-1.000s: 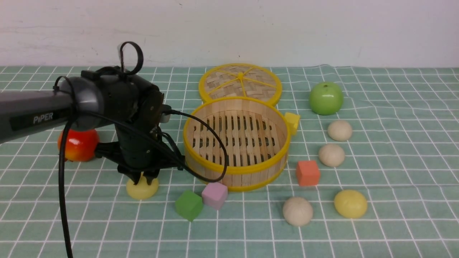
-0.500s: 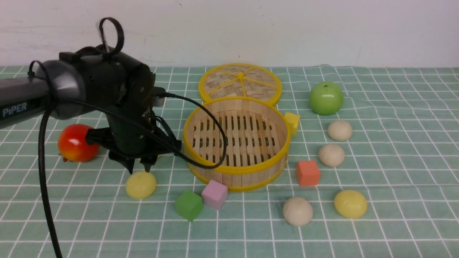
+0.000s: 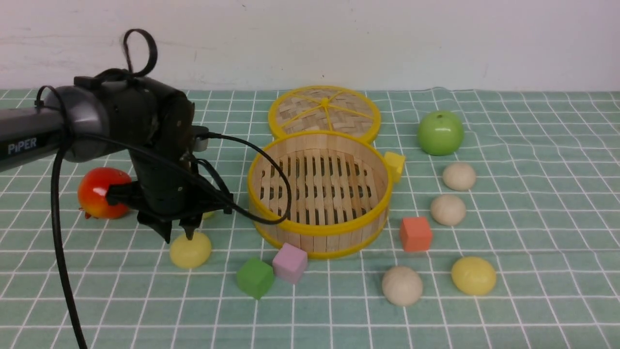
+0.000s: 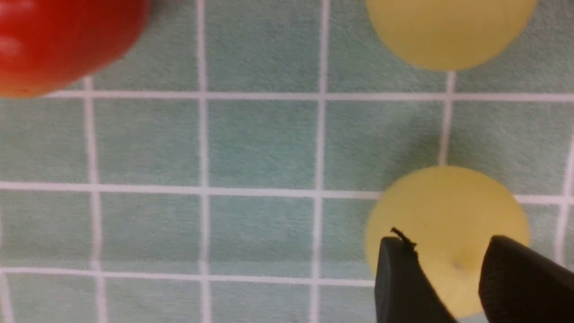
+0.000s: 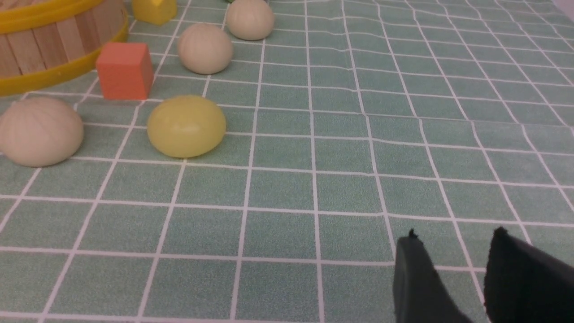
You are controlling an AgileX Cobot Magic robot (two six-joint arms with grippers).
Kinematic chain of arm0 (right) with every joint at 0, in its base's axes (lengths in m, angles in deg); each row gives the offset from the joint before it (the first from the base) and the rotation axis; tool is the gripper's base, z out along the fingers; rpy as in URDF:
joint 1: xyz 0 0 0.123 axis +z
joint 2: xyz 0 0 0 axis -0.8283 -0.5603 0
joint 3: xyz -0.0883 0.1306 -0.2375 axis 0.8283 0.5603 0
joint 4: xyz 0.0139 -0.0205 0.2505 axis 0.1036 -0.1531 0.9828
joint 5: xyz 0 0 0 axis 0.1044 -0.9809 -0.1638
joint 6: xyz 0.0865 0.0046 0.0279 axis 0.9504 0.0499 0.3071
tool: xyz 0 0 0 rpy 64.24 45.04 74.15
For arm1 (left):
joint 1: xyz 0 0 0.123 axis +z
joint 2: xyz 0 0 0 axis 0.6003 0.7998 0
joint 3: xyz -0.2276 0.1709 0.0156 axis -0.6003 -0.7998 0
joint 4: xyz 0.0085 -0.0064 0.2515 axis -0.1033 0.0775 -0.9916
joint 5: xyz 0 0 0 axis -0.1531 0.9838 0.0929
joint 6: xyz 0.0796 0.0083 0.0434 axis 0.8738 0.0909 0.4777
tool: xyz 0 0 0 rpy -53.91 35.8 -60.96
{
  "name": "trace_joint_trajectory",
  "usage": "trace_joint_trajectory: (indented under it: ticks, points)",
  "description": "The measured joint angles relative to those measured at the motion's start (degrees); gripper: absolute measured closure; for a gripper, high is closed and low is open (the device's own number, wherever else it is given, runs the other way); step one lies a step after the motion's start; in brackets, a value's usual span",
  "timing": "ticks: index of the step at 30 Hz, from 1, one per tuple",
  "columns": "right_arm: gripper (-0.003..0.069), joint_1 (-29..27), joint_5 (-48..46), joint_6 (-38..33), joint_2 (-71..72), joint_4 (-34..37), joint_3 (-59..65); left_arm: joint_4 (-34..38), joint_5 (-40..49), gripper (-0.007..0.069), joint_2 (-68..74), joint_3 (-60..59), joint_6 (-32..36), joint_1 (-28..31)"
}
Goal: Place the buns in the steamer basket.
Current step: Use the left arm to grab a steamed stuffed bun
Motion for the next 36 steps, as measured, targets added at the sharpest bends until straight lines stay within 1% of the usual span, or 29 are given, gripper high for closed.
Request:
trace_joint_trajectory:
  ticks: [2,3,6,14,27,31,36]
  points:
    - [0.0420,0.0,0.0,0.0,0.0,0.0,0.0,1.1,-0.3,0.0370,0.0,0.0,0.7,0.0]
    - [0.0420,0.0,0.0,0.0,0.0,0.0,0.0,2.8,-0.9,0.0370,0.0,0.0,1.4,-0.1]
    - [0.0420,0.0,0.0,0.0,0.0,0.0,0.0,3.6,-1.4,0.0370,0.0,0.0,1.6,-0.1]
    - [0.0420,0.0,0.0,0.0,0.0,0.0,0.0,2.1,-1.6,0.0370,0.2,0.0,1.6,-0.1]
    - [0.0420,0.0,0.0,0.0,0.0,0.0,0.0,1.7,-2.4,0.0371,2.3,0.0,1.6,-0.1]
    - [0.0420,0.0,0.0,0.0,0.0,0.0,0.0,1.5,-2.4,0.0383,2.3,0.0,1.6,-0.1]
    - [0.0420,0.0,0.0,0.0,0.0,0.0,0.0,1.5,-2.5,0.0444,2.4,0.0,2.2,-0.1]
